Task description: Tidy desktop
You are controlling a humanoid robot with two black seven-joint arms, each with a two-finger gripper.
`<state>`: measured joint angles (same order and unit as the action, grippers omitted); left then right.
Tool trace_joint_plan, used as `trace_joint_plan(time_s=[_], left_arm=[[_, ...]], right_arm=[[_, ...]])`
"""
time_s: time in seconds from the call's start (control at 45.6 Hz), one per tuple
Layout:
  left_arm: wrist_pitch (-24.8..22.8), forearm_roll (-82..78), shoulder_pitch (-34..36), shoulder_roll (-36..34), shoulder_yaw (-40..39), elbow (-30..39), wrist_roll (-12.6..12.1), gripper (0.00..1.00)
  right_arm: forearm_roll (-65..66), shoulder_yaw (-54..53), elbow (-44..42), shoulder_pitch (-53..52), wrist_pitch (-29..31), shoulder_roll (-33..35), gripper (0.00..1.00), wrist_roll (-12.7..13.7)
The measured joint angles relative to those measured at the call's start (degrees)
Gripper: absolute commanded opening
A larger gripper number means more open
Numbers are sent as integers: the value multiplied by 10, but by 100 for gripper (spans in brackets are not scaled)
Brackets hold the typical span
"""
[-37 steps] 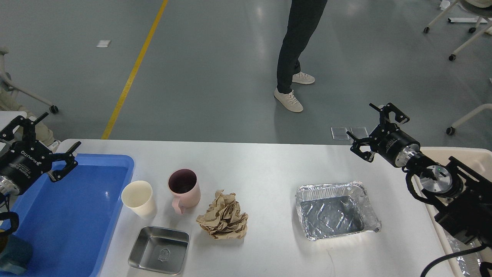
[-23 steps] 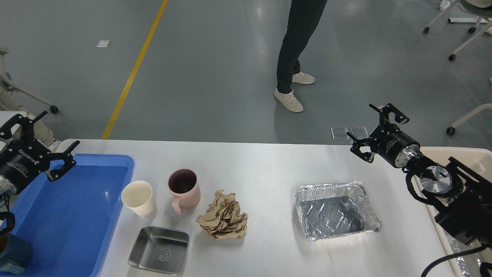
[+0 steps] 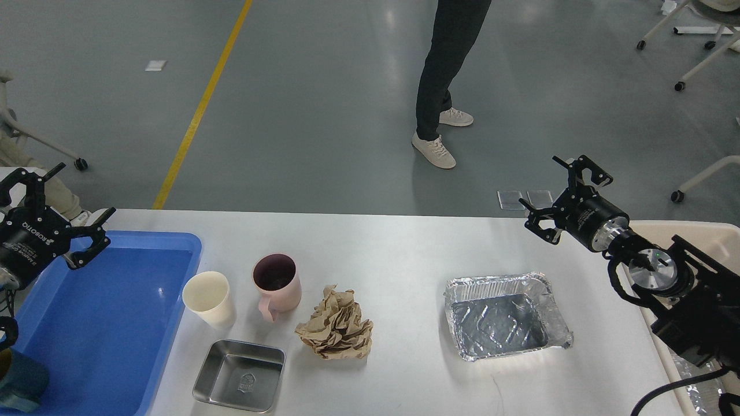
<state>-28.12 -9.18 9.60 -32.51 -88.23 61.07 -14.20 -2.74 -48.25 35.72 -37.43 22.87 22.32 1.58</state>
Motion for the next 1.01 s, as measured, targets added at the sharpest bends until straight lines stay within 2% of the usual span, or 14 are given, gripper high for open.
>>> trace_joint_plan(time_s=[0.394,1.008], left_arm=[[5,0,0,3,-1,-1,10,97],[3,0,-1,10,-16,-1,10,97]], right_arm=[[2,0,0,0,-1,1,100,0],[3,0,0,0,-3,0,100,0]])
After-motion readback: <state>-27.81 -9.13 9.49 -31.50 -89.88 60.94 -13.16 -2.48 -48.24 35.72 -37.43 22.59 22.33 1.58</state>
